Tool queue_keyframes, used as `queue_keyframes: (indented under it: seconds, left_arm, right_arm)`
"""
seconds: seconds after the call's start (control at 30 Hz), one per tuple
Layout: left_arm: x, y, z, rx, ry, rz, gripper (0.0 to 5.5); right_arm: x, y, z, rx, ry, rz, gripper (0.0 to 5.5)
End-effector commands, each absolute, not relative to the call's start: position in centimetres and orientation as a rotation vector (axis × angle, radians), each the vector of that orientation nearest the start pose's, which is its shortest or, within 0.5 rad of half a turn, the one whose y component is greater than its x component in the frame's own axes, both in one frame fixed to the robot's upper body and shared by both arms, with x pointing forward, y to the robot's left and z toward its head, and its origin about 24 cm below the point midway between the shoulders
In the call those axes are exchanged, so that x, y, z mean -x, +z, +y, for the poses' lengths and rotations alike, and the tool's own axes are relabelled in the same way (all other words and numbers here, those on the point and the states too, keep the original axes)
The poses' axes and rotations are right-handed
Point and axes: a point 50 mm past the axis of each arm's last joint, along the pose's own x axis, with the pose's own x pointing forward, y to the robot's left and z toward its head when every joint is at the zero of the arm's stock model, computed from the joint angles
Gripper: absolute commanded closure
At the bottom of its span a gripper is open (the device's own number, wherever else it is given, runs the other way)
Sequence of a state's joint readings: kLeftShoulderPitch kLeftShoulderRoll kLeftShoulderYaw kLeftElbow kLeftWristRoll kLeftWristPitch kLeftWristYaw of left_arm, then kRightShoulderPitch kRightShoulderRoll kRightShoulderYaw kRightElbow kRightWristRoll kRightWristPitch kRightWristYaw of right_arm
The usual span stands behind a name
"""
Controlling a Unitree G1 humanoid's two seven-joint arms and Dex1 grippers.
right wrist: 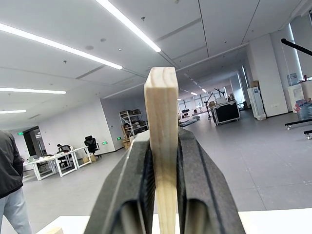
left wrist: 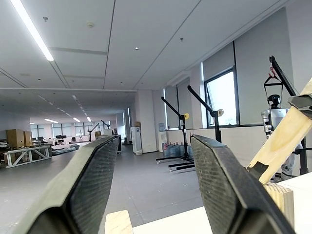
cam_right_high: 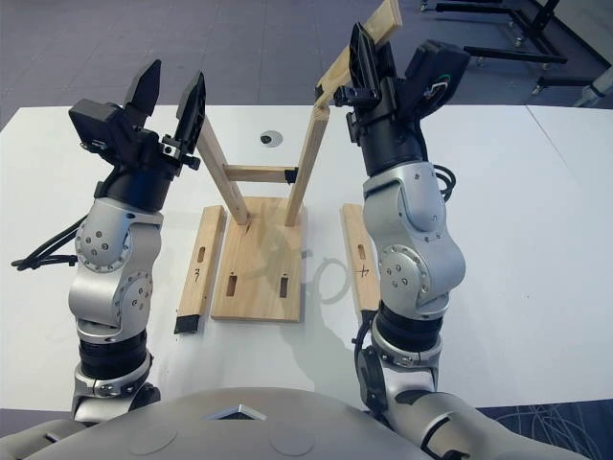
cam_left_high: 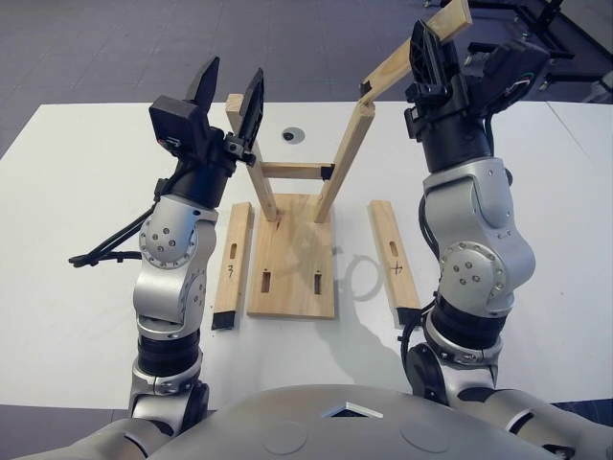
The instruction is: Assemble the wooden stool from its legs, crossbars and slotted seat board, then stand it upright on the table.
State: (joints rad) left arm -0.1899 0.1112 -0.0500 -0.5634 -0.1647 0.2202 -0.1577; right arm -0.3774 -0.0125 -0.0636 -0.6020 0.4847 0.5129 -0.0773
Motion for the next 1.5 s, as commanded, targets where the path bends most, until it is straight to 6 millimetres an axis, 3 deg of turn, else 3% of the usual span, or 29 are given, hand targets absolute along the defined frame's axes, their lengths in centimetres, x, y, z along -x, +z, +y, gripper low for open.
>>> queue_keyframes:
  seconds: [0.03, 0.37, 0.77, 0.93, 1.07, 1.17, 1.27, 1.37, 1.5]
  left_arm:
    - [-24.5, 19.2, 12.6, -0.009, -0.344, -0.514, 2.82]
    - [-24.8, 19.3, 12.8, -0.016, -0.341, -0.518, 2.82]
    - [-24.9, 19.4, 13.0, -0.019, -0.343, -0.521, 2.82]
    - [-25.0, 19.4, 12.9, -0.017, -0.348, -0.526, 2.82]
    - [-24.8, 19.5, 12.8, -0.011, -0.338, -0.531, 2.82]
    - [-24.5, 19.2, 13.0, -0.004, -0.312, -0.527, 2.82]
    - [-24.1, 19.1, 13.4, -0.006, -0.28, -0.524, 2.82]
    - [-24.0, 19.2, 13.6, -0.007, -0.245, -0.532, 2.82]
    - [-23.7, 19.1, 13.4, 0.002, -0.222, -0.532, 2.82]
  right_arm:
    - [-25.9, 20.7, -12.8, -0.363, 0.274, -0.368, 5.11]
    - [-25.1, 19.8, -14.4, -0.3, 0.279, -0.36, 5.11]
    - [-24.5, 19.7, -14.7, -0.298, 0.338, -0.362, 5.11]
    - [-24.6, 20.5, -14.5, -0.337, 0.337, -0.389, 5.11]
    - [-25.2, 22.8, -15.9, -0.376, 0.284, -0.476, 5.11]
    - [-24.7, 23.8, -17.9, -0.219, 0.148, -0.512, 5.11]
    - [-23.5, 20.2, -19.0, -0.082, 0.104, -0.324, 5.11]
    - [-20.8, 16.3, -18.7, 0.028, 0.157, -0.126, 5.11]
    - [-18.5, 13.5, -18.1, 0.069, 0.219, 0.031, 5.11]
